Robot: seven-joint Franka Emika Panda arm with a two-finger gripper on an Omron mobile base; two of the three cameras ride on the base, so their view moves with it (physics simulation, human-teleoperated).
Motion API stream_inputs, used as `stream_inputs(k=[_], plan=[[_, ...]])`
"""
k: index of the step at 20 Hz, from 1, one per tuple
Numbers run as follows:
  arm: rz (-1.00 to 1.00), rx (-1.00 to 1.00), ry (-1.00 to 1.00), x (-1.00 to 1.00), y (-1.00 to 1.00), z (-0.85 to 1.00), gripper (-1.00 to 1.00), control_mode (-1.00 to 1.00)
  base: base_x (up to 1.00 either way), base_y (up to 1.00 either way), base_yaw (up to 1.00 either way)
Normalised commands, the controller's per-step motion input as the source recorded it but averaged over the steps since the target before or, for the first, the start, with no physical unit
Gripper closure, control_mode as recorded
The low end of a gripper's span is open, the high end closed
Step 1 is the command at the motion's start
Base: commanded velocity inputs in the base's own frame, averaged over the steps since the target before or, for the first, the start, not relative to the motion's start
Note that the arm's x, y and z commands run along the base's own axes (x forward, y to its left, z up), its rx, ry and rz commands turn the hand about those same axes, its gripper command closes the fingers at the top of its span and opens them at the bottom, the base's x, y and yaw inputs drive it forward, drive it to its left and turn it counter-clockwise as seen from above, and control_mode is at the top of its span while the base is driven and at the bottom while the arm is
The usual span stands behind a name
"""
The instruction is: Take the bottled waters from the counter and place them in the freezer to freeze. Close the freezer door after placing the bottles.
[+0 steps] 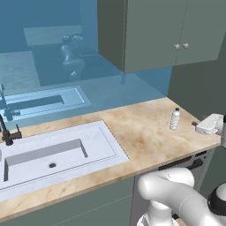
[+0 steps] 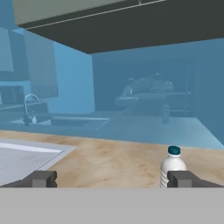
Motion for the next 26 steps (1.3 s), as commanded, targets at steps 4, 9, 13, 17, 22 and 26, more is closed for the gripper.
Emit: stream_inputs(k=[4,9,13,17,22,26], plan=[[0.00,0.00,0.01,0.08,0.01,-0.07,-1.00,-1.00,0.00,0.00,0.00],[0.00,0.00,0.00,0.34,0.00,-0.15,-1.00,-1.00,0.00,0.00,0.00],[-0.01,0.00,0.00,0.29,0.11,-0.19,-1.00,-1.00,0.00,0.00,0.00],[-0.02,0.00,0.00,0.21,0.02,-0.17,-1.00,-1.00,0.00,0.00,0.00],[-0.01,0.00,0.00,0.16,-0.02,-0.14,-1.00,-1.00,0.00,0.00,0.00],[-0.02,0.00,0.00,0.19,-0.04,-0.11,-1.00,-1.00,0.00,0.00,0.00]])
